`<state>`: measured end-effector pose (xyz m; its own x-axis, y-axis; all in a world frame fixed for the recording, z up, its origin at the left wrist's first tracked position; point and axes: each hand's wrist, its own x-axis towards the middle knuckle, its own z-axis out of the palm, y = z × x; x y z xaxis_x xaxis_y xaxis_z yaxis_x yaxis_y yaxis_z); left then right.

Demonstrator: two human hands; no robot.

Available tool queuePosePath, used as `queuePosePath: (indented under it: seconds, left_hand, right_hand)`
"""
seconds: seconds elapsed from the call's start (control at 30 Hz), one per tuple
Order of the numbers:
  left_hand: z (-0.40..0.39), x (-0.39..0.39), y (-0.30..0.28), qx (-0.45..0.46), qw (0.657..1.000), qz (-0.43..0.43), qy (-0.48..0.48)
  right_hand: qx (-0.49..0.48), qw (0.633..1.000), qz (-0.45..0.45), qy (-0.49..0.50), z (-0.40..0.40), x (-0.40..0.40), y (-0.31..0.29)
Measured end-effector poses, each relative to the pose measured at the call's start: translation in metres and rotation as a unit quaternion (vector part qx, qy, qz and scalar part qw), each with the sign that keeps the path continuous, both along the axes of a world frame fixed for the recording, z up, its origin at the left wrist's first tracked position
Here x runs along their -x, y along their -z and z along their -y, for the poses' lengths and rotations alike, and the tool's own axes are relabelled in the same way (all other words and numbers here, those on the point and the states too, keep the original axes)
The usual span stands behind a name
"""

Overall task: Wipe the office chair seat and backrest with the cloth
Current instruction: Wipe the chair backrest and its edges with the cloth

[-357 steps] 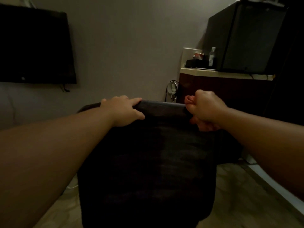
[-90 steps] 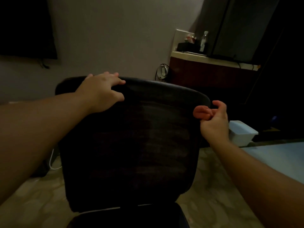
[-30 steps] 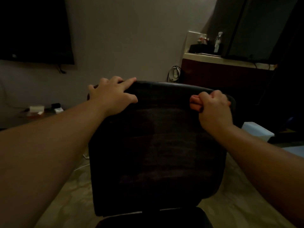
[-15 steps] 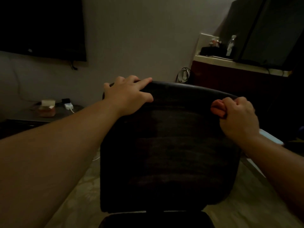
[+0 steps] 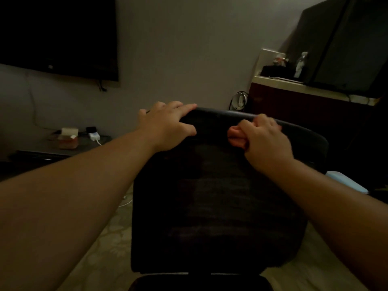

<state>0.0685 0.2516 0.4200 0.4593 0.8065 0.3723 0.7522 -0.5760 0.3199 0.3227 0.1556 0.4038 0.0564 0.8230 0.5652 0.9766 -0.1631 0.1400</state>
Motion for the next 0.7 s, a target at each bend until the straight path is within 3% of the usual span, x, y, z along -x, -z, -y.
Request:
queuePosePath:
  seconds: [0.1, 0.23, 0.5, 0.7]
  left_hand:
    - [-0.005, 0.012, -0.003, 0.026, 0.999, 0.028, 0.029]
    - [-0.018, 0.046, 0.011, 0.088, 0.985, 0.144, 0.032]
    - [-0.007, 0.055, 0.02, 0.15, 0.945, 0.282, 0.066]
    - [-0.005, 0.05, 0.015, 0.191, 0.921, 0.324, 0.101]
  right_hand:
    - [-0.011, 0.997, -0.036, 0.06, 0.018, -0.03, 0.002]
    - [-0.016, 0.997, -0.032, 0.075, 0.012, -0.023, -0.001]
    - [0.023, 0.996, 0.023, -0.079, -0.036, 0.077, -0.007]
    - [0.034, 0.999, 0.015, 0.018, -0.002, 0.011, -0.011]
